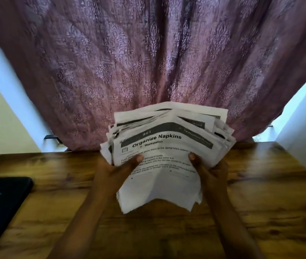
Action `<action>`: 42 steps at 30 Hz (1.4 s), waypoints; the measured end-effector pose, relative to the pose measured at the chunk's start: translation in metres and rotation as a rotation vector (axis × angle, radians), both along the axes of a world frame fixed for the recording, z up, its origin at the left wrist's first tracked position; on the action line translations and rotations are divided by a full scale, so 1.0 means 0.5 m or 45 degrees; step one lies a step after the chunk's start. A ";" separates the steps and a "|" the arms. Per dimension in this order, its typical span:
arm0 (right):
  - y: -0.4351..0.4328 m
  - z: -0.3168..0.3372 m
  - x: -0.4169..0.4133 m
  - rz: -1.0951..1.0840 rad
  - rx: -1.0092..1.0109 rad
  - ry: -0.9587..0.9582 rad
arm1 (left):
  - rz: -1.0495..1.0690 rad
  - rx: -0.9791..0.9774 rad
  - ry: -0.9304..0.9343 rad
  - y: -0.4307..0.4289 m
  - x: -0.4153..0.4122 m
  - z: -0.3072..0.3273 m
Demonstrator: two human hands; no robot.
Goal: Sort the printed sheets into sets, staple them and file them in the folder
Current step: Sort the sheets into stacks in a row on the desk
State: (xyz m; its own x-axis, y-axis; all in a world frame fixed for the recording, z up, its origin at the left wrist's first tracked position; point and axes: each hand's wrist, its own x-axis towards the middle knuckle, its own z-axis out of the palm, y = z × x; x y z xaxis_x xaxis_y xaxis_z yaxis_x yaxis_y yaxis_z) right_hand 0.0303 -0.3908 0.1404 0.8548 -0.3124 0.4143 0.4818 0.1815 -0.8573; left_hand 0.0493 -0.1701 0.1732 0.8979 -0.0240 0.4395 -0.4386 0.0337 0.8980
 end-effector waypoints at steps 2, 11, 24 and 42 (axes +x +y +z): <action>0.010 -0.003 0.000 -0.049 -0.095 -0.034 | 0.044 -0.019 -0.094 -0.001 -0.014 -0.025; 0.011 -0.093 0.005 -0.147 -0.220 0.212 | -0.073 -0.244 0.257 0.004 0.015 -0.129; 0.030 0.080 -0.035 -1.017 -1.252 -0.495 | -0.054 0.025 0.054 -0.012 0.010 -0.112; -0.033 0.087 0.018 -0.827 -1.958 -0.240 | -0.071 -0.192 0.323 -0.006 0.011 -0.144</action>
